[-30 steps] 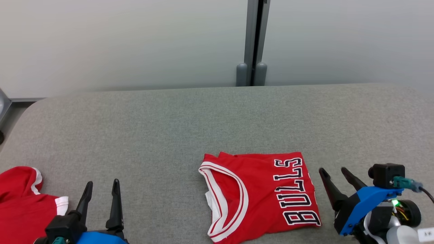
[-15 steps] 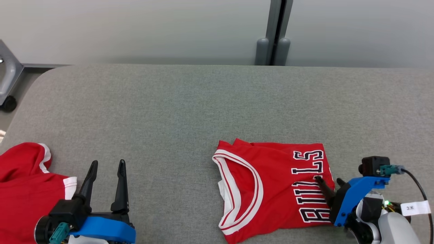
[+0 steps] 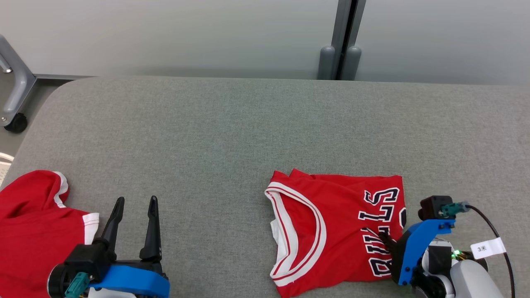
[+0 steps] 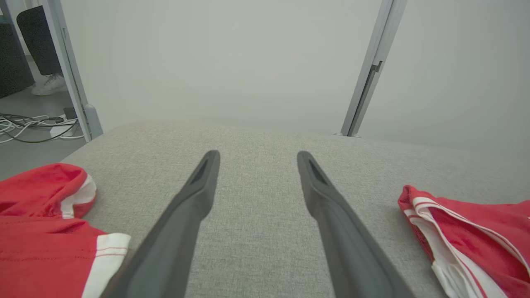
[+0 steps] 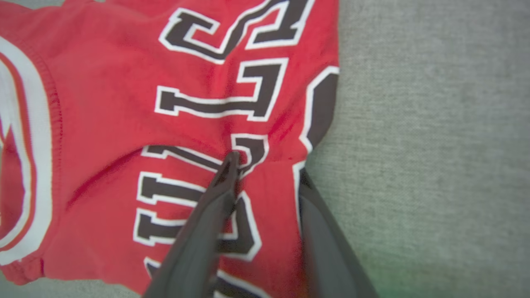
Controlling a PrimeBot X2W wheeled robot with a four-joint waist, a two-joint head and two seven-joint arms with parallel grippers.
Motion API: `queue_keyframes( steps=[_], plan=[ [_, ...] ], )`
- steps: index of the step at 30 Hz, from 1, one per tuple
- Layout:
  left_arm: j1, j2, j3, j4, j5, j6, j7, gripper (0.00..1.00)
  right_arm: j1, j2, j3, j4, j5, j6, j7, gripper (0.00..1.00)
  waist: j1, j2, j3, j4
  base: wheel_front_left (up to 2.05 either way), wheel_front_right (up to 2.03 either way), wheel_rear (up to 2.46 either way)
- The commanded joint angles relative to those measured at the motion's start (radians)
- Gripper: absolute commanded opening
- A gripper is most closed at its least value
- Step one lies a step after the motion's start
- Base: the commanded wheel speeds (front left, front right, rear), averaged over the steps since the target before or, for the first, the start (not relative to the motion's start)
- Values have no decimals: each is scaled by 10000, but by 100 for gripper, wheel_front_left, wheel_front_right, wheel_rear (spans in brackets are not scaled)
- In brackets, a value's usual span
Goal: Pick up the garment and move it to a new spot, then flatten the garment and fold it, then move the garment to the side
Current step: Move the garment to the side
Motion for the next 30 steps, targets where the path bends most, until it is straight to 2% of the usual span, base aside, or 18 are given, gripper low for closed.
queue_keyframes(
  steps=[1,5,8,15,20,21,25,30],
  plan=[
    [-159,-22,-15,33,-22,-35,-58,100,152,-102,266,52,-207,21,-32,0,1,1,16,18,0,0,0],
    [-195,-33,-33,40,-31,-64,-75,100,-308,-677,700,-280,-531,15,-342,0,1,1,115,36,0,0,0],
    [-249,-2,-1,-66,-28,-82,-89,100,-867,-1213,1428,-522,-644,15,-272,0,1,1,336,-6,0,0,0],
    [-722,-46,53,-451,64,-125,-113,100,-3048,-3420,3742,-1264,-474,15,-293,0,1,1,1393,-176,0,0,0],
    [-1295,-109,38,-782,211,-214,-114,100,-4867,-5152,4857,-1453,-315,14,-872,0,1,1,2296,-389,0,0,0],
    [-1295,-109,38,-782,211,-214,-114,100,-4867,-5152,4857,-1453,-315,14,-872,0,1,1,2296,-389,0,0,0],
    [-1689,-116,89,-1080,398,-268,-115,100,-6067,-6073,5030,-1137,-313,14,-1571,0,1,1,2928,-667,0,0,0],
    [-2192,-21,54,-1348,646,-359,-116,100,-6973,-6649,4313,-337,-564,12,-2214,0,1,1,3502,-971,0,0,0]
  ],
)
